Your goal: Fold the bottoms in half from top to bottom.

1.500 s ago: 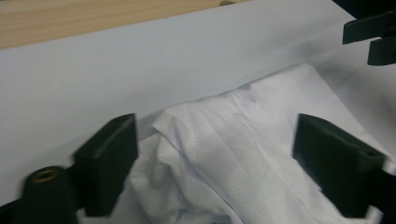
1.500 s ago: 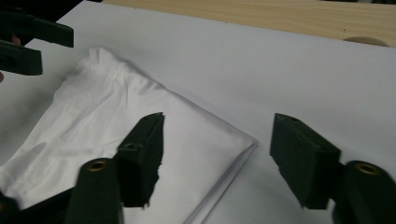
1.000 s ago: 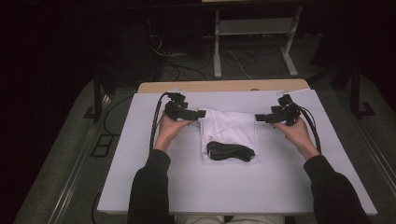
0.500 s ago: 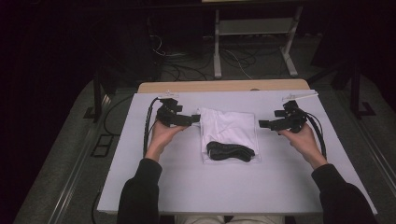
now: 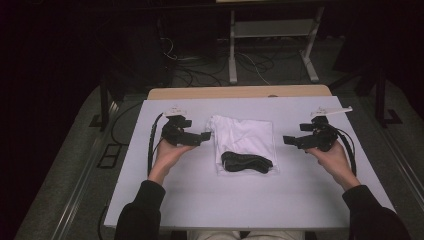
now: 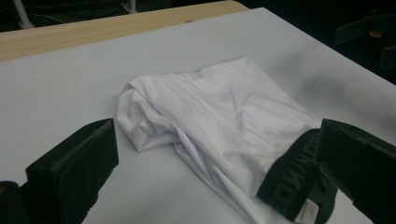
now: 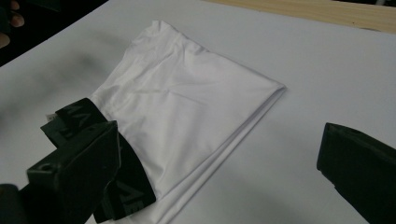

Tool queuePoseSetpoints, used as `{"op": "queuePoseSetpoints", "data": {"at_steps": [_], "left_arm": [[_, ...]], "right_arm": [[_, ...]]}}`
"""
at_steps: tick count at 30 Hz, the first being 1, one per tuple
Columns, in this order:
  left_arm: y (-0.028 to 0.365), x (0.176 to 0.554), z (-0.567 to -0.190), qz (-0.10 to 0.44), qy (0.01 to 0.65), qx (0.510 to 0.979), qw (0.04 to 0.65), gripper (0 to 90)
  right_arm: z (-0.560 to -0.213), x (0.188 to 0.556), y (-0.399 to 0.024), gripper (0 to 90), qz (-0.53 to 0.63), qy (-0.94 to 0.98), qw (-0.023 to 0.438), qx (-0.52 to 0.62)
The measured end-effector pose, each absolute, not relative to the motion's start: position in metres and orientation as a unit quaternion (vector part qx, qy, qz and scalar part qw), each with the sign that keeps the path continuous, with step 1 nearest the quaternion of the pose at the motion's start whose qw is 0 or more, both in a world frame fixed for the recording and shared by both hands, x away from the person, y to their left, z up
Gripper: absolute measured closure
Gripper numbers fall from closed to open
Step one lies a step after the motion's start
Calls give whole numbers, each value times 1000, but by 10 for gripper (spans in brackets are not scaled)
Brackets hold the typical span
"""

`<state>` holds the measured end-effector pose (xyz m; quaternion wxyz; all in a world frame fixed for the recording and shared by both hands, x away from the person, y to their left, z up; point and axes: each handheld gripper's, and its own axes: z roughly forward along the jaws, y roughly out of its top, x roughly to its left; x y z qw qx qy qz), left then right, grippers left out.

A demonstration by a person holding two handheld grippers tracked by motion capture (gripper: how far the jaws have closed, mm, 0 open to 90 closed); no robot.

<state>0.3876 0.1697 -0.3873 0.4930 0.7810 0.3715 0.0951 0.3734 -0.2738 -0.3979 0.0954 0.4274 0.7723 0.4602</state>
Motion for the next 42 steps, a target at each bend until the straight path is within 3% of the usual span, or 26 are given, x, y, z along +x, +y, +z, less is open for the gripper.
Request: {"op": "queuePoseSetpoints", "data": {"at_steps": [42], "left_arm": [[221, 296, -418, 118, 369, 755, 529, 0]], "right_arm": [[-429, 290, -294, 0, 445, 784, 119, 416]]}}
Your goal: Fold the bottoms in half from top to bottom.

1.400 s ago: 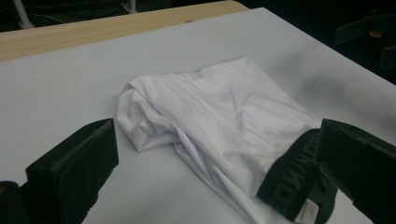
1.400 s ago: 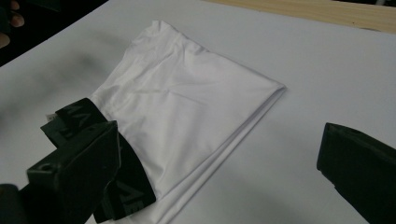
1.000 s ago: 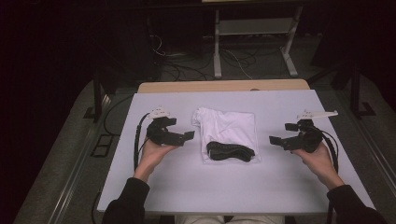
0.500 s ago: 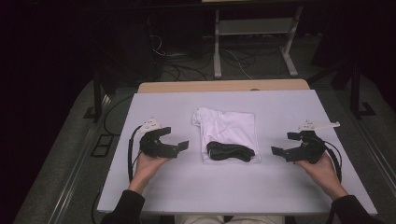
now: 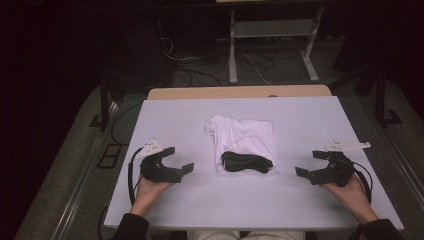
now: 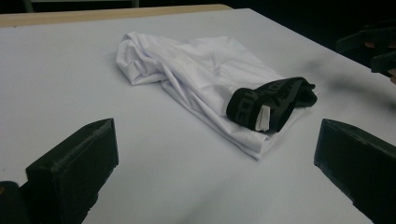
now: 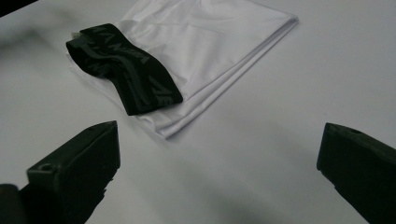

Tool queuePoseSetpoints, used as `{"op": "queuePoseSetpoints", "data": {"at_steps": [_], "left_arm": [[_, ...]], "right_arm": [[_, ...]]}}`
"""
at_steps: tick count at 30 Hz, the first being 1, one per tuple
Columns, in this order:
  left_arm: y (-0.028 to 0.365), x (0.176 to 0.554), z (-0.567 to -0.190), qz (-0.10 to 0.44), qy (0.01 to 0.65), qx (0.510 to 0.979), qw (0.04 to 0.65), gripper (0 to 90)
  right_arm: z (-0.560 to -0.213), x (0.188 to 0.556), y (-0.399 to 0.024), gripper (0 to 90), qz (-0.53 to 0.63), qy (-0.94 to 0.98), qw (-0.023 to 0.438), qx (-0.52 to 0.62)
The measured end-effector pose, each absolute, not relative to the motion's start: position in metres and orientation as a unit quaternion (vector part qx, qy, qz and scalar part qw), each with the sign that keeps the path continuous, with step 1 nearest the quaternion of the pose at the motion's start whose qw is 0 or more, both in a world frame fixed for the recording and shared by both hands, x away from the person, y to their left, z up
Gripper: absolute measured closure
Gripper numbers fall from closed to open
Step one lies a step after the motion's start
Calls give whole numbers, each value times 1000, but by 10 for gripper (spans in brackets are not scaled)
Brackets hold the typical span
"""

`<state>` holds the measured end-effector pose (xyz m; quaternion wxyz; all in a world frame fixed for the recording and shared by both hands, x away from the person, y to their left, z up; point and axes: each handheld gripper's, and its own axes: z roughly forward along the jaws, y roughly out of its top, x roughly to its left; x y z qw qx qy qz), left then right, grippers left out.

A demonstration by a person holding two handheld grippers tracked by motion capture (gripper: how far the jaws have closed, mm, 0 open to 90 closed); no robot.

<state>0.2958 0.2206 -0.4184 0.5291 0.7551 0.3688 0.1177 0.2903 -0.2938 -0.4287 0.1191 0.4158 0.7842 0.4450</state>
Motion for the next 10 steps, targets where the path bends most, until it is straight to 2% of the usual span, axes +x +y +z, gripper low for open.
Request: {"op": "queuePoseSetpoints", "data": {"at_steps": [10], "left_arm": [[227, 289, -425, 112, 372, 757, 526, 0]], "right_arm": [[-435, 284, -297, 0, 444, 785, 121, 415]]}}
